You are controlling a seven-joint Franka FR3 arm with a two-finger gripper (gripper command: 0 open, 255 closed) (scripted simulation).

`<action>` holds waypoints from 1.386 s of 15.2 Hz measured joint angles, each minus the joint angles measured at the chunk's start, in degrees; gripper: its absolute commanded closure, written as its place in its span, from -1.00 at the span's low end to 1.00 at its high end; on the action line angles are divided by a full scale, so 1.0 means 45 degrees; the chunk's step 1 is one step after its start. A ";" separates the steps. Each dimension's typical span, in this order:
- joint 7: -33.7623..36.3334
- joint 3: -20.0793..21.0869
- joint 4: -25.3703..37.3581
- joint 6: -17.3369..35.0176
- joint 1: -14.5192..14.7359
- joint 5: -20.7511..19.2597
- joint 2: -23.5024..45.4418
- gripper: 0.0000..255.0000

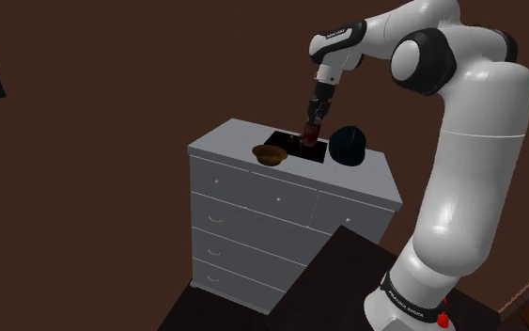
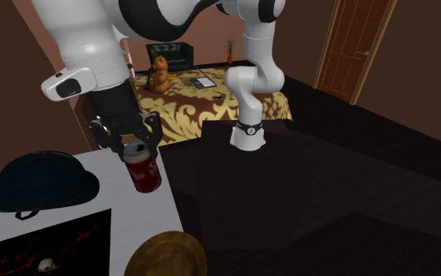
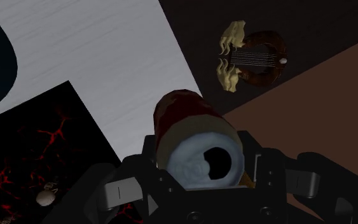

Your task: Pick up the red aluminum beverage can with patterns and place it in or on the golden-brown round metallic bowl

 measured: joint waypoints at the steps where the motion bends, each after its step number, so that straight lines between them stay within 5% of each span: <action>1: 0.0185 0.0100 0.0516 -0.0200 0.0031 0.0154 0.0335 1.00; 13: 0.2453 0.1272 0.8123 -0.3014 -0.0451 0.1814 0.5018 1.00; 21: 0.2280 0.1289 0.6882 -0.1800 -0.0171 0.1843 0.5061 1.00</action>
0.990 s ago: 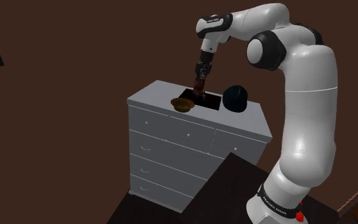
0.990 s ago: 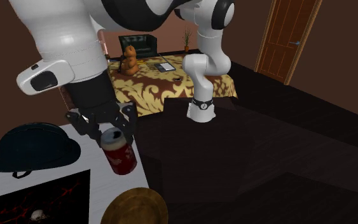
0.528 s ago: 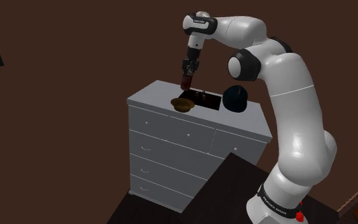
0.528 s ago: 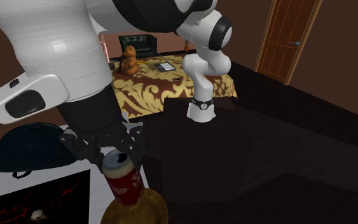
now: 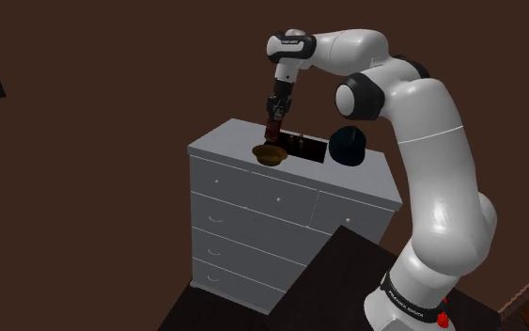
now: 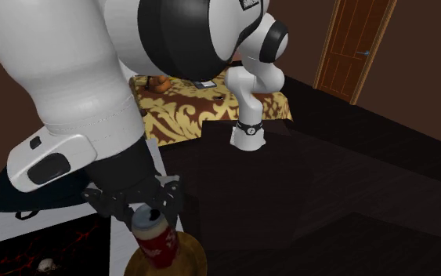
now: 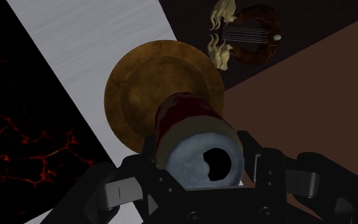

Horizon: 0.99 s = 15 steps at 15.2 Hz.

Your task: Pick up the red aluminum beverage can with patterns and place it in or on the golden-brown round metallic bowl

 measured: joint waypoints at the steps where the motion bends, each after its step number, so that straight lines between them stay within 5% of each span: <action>1: -0.0039 -0.0005 -0.0242 0.0199 0.0051 -0.0005 -0.0034 1.00; 15: -0.0394 0.0036 -0.2056 0.1964 0.0359 0.0093 0.0000 1.00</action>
